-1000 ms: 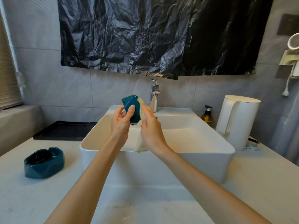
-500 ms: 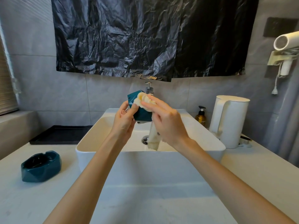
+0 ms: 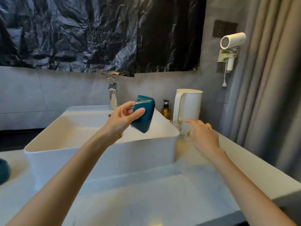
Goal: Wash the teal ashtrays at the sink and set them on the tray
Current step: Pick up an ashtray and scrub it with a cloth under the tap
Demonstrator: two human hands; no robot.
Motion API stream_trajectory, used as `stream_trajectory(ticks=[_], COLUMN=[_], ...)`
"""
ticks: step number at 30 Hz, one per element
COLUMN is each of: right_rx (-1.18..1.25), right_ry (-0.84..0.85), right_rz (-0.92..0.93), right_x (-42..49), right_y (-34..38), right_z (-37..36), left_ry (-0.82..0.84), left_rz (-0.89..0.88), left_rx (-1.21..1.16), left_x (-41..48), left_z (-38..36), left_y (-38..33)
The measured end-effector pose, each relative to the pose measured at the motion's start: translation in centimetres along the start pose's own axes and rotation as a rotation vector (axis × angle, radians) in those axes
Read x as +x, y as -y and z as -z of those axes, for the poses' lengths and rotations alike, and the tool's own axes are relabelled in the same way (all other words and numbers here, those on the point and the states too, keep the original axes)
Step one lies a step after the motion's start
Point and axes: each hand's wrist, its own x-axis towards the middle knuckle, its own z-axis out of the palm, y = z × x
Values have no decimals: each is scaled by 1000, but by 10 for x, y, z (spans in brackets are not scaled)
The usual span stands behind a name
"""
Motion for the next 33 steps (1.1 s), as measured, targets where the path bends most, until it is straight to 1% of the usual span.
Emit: stream_trajectory(ticks=[3, 4, 5, 7, 10, 11, 13, 15, 17, 20, 23, 25, 26, 28, 29, 30, 31, 33], right_rx=[-118, -134, -117, 14, 481, 601, 684, 607, 425, 212, 122, 115, 133, 198, 227, 250, 270, 313], right_ry=[332, 409, 446, 398, 237, 198, 169, 167, 183, 170, 122, 97, 72, 38, 32, 28, 24, 2], right_rz=[-129, -151, -151, -79, 132, 223, 411, 584, 709, 845, 932, 957, 984, 1050, 1082, 1114, 1146, 1218], right_x=[-10, -14, -15, -15, -12, -12, -14, -13, -10, -8, -10, -15, -19, -26, -29, -31, -34, -39], right_y=[-25, -28, -31, -33, -18, -9, 13, 31, 42, 59, 79, 95, 104, 125, 137, 150, 163, 191], right_z=[-23, -27, -29, -26, -3, 7, 30, 47, 57, 62, 60, 57, 56, 54, 53, 52, 50, 45], left_ry=[72, 100, 123, 162, 235, 268, 335, 404, 448, 445, 458, 461, 445, 372, 334, 310, 286, 191], left_rz=[11, 9, 6, 2, -24, -37, -69, -116, -179, -269, -276, -262, -284, -426, -456, -429, -394, -382], left_rx=[36, 51, 74, 118, 222, 269, 385, 504, 618, 804, 947, 1033, 1097, 1310, 1424, 1503, 1523, 1474], left_x=[-3, -5, -6, -9, -11, -12, -16, -23, -31, -45, -64, -80, -88, -102, -109, -116, -125, -146], left_z=[-15, -19, -23, -28, -27, -25, -20, -15, -11, 3, 23, 34, 43, 66, 79, 93, 106, 130], left_y=[3, 3, 4, 3, 2, 2, 1, -3, -7, -14, -24, -33, -38, -45, -48, -50, -53, -59])
